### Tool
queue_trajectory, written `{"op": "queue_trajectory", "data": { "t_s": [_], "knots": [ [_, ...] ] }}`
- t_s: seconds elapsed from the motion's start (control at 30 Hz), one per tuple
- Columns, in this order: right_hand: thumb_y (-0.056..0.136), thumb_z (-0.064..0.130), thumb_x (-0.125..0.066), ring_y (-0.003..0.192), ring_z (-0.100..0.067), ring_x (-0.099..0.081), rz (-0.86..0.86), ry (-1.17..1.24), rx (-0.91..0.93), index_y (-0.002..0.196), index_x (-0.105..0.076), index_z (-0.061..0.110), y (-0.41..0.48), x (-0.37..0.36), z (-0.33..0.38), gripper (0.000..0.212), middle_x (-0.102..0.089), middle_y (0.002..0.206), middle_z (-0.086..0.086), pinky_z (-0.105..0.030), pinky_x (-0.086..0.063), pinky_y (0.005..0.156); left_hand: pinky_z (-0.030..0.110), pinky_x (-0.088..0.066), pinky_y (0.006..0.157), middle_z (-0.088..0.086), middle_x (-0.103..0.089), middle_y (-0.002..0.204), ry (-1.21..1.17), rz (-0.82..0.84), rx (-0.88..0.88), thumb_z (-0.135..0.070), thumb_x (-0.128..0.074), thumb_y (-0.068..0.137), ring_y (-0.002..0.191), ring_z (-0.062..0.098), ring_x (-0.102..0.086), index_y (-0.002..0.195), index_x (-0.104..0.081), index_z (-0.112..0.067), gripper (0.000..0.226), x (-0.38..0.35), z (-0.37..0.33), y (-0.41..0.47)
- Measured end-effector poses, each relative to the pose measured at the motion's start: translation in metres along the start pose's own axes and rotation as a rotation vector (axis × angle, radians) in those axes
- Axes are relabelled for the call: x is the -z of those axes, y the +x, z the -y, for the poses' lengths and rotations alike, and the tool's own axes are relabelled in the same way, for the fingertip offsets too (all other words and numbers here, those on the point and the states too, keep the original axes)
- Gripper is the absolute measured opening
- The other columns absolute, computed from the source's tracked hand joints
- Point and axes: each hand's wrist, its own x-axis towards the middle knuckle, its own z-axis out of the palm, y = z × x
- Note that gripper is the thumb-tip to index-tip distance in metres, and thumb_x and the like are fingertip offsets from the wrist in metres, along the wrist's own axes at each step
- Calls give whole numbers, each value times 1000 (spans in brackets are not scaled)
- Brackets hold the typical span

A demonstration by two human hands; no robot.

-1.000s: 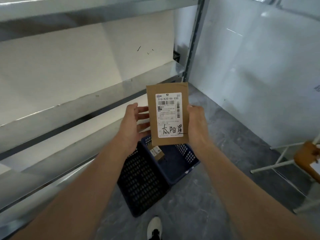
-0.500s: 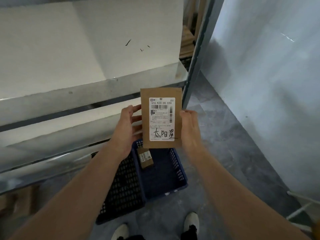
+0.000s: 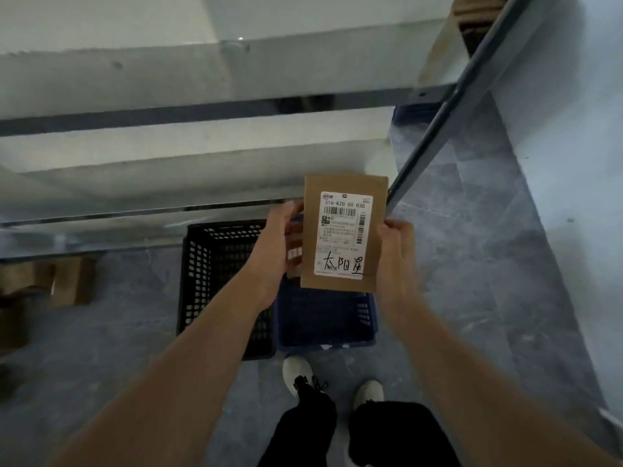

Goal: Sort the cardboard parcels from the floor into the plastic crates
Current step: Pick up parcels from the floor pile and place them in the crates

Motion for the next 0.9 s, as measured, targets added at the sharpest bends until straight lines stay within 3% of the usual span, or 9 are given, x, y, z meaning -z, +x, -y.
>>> {"op": "queue_trajectory", "data": {
  "t_s": [0.13, 0.3, 0.47, 0.63, 0.7, 0.8, 0.9],
  "knots": [
    [103, 47, -44, 106, -26, -76, -18, -53, -82, 115, -57, 30, 61, -1, -68, 24, -75, 110, -6, -51, -66, 85, 31, -54, 76, -13, -77, 79, -53, -8, 90, -52, -31, 105, 71, 3, -73, 127, -68, -28, 50, -4, 55, 63],
    [101, 46, -44, 98, -19, -77, -32, -100, -122, 115, -62, 23, 147, -2, -158, 33, -76, 106, -4, -38, -64, 75, 37, -54, 84, -6, -76, 86, -101, -99, 193, -53, -36, 103, 81, 13, -71, 113, -74, -28, 46, -24, 129, 156],
    [106, 45, -45, 92, -3, -75, 45, -153, -190, 119, -59, 27, 222, 0, -246, 26, -75, 112, 0, -23, -62, 71, 39, -55, 84, 3, -75, 105, -95, -195, 239, -53, -37, 102, 95, 20, -70, 119, -72, -22, 49, -38, 201, 241],
    [87, 67, -45, 113, -17, -72, 158, -259, -262, 122, -62, 37, 281, -10, -315, 49, -70, 128, -1, -48, -62, 98, 41, -55, 91, -2, -78, 93, -126, -245, 293, -53, -40, 101, 95, 20, -71, 113, -73, -25, 44, -47, 265, 314],
    [93, 67, -46, 120, -18, -62, 205, -363, -269, 129, -57, 32, 301, -16, -335, 51, -57, 138, -1, -48, -54, 107, 46, -55, 96, 2, -76, 97, -164, -254, 328, -54, -41, 100, 101, 26, -71, 116, -72, -23, 47, -52, 286, 338],
    [107, 54, -44, 126, -22, -49, 221, -538, -277, 127, -46, 27, 326, -25, -362, 34, -34, 135, 1, -50, -46, 115, 42, -57, 89, 5, -75, 105, -191, -267, 345, -56, -38, 101, 100, 25, -71, 120, -70, -22, 50, -60, 315, 368],
    [102, 59, -42, 127, -29, -46, 244, -687, -195, 136, -44, 18, 339, -42, -385, 53, -32, 133, -2, -55, -45, 114, 32, -55, 70, -3, -80, 85, -197, -306, 333, -56, -34, 103, 83, 18, -75, 113, -72, -25, 50, -60, 341, 395]
  ]
}}
